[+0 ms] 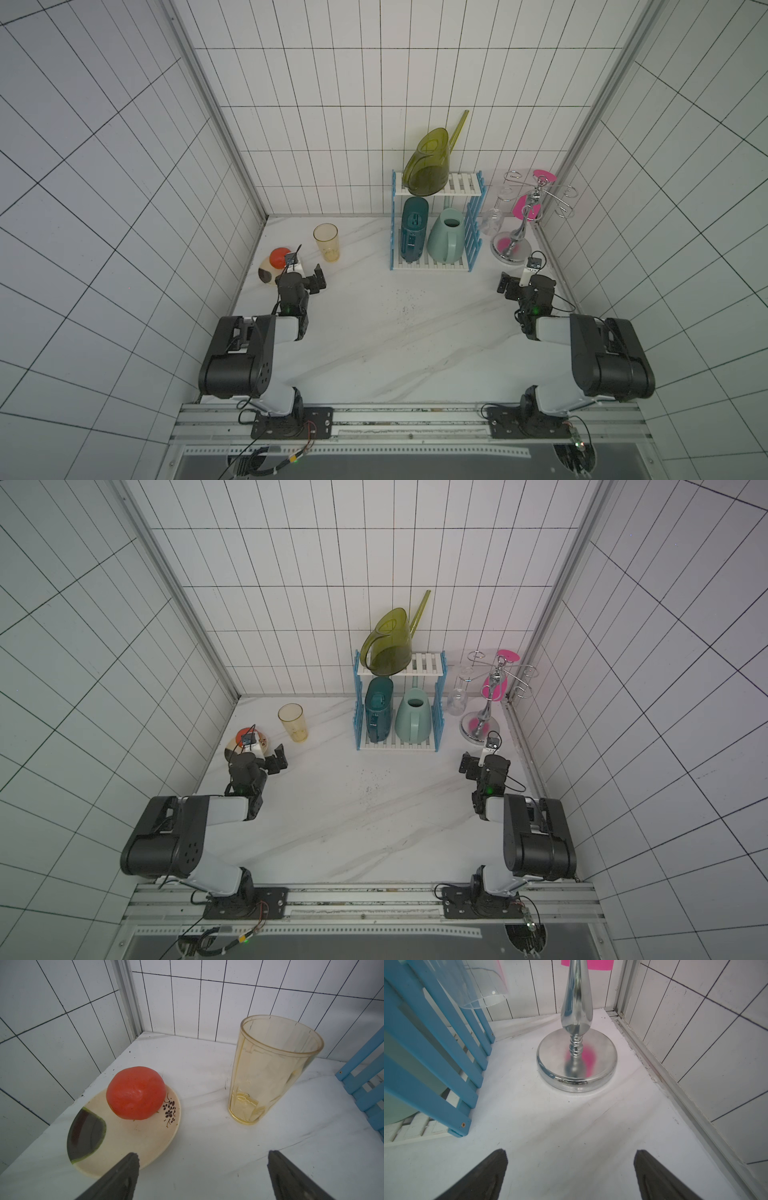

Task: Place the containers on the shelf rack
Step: Reset both arms

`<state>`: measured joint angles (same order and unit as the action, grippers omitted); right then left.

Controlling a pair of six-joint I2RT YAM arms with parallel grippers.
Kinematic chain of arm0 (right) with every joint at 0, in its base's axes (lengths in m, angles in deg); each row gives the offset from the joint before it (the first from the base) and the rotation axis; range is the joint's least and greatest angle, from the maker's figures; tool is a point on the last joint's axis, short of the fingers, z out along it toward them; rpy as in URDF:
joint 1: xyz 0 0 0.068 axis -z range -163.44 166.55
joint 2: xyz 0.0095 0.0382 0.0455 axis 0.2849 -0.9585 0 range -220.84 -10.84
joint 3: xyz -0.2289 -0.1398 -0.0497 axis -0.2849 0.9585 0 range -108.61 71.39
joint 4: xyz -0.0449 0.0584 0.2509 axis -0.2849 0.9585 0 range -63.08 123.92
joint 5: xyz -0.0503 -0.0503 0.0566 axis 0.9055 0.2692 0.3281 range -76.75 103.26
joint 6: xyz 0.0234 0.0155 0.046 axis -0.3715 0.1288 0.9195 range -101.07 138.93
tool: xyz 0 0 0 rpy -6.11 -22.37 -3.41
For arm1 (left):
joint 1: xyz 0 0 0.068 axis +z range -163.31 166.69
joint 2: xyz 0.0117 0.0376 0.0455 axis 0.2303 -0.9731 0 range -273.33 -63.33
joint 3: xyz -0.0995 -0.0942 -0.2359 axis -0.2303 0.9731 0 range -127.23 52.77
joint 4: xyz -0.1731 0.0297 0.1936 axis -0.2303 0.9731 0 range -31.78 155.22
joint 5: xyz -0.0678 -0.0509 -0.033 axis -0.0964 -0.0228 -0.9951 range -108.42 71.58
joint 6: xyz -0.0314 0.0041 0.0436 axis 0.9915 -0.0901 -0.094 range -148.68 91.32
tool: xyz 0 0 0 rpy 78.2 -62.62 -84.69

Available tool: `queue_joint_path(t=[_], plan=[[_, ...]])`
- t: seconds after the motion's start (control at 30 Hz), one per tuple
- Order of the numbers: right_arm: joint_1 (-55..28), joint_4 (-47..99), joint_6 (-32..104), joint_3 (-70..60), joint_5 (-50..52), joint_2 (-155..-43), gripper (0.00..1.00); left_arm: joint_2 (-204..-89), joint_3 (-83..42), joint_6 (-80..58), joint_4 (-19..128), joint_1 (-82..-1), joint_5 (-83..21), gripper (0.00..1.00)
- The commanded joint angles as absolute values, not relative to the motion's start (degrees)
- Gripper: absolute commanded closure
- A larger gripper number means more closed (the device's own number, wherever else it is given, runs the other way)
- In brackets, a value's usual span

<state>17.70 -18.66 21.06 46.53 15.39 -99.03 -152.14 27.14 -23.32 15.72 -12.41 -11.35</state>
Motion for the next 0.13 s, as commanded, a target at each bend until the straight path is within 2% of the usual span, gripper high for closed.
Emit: queue_joint_path(t=[0.0,0.1], plan=[[17.97,-18.09,20.78,46.08,14.84,-99.05,0.01,-152.63,26.51,-23.32,15.4,-12.61,-10.76,0.02],[17.93,-18.1,20.78,46.14,14.83,-98.93,0.01,-152.56,26.56,-23.23,15.22,-12.61,-10.8,0.02]])
